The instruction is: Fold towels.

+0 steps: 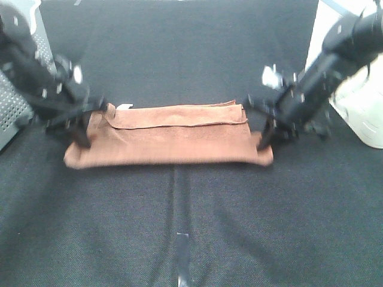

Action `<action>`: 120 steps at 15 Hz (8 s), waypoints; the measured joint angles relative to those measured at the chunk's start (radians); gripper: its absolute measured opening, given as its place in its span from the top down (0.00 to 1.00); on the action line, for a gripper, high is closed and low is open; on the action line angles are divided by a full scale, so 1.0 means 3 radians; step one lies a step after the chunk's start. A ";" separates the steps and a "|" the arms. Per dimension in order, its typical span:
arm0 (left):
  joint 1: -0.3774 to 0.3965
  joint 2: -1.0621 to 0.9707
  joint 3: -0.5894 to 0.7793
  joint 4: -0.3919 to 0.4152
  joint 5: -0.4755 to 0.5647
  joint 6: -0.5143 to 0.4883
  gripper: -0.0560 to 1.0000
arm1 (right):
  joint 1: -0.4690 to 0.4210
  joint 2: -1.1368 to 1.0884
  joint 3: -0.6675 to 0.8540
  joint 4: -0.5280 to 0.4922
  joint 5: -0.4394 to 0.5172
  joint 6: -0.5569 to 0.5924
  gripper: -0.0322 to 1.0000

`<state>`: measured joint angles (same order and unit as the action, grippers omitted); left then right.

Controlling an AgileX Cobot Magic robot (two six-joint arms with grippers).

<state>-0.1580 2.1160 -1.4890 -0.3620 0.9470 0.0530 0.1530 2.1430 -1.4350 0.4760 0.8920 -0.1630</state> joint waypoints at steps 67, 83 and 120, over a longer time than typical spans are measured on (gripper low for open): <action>-0.0007 0.0643 -0.2497 -0.0193 -0.0527 -0.0677 0.23 | 0.0547 0.0973 -0.2110 0.2040 0.0403 -0.0963 0.15; 0.0017 0.0580 -0.2497 0.0007 -0.0083 -0.0533 0.23 | 0.0217 0.1170 -0.2110 0.0833 0.0770 -0.0600 0.15; 0.0017 -0.6850 0.3290 0.0837 0.0407 0.0570 0.23 | 0.0220 -0.6810 0.3067 -0.0880 0.0553 -0.0287 0.15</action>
<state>-0.1530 0.0610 -0.5020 -0.1110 1.0690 0.2240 0.2190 0.1000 -0.5150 0.2120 1.0580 -0.2490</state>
